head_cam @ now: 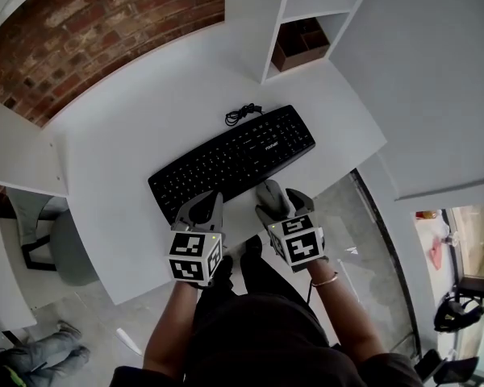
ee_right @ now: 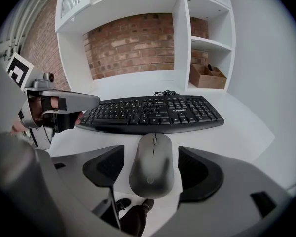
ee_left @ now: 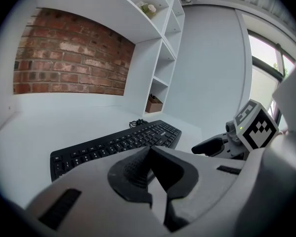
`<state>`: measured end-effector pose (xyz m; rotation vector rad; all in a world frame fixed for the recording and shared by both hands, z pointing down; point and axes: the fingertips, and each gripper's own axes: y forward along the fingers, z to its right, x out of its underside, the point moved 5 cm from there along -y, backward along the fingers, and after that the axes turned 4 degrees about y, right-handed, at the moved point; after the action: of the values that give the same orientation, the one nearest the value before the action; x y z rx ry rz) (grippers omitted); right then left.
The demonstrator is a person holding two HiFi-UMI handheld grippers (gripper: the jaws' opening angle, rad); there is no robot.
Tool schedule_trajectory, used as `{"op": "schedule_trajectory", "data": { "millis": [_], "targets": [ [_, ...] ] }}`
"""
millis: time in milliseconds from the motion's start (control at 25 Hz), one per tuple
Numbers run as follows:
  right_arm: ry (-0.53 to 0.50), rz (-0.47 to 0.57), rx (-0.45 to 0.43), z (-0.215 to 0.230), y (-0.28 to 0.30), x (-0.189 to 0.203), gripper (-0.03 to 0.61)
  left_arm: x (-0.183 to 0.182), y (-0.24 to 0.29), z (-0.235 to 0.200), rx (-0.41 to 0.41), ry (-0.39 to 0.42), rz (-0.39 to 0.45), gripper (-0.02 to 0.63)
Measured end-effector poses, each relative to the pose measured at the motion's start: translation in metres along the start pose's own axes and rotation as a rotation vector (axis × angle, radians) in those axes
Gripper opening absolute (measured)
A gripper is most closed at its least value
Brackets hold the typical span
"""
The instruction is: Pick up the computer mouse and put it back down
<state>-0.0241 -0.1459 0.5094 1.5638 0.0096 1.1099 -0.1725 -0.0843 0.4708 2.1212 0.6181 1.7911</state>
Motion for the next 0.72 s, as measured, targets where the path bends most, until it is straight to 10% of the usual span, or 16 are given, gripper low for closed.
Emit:
{"op": "schedule_trajectory", "data": {
  "millis": [720],
  "targets": [
    [0.012,-0.082,0.026,0.006,0.023,0.009,0.307,0.013,0.005,-0.008,-0.014,-0.065,-0.023,0.009]
  ]
}}
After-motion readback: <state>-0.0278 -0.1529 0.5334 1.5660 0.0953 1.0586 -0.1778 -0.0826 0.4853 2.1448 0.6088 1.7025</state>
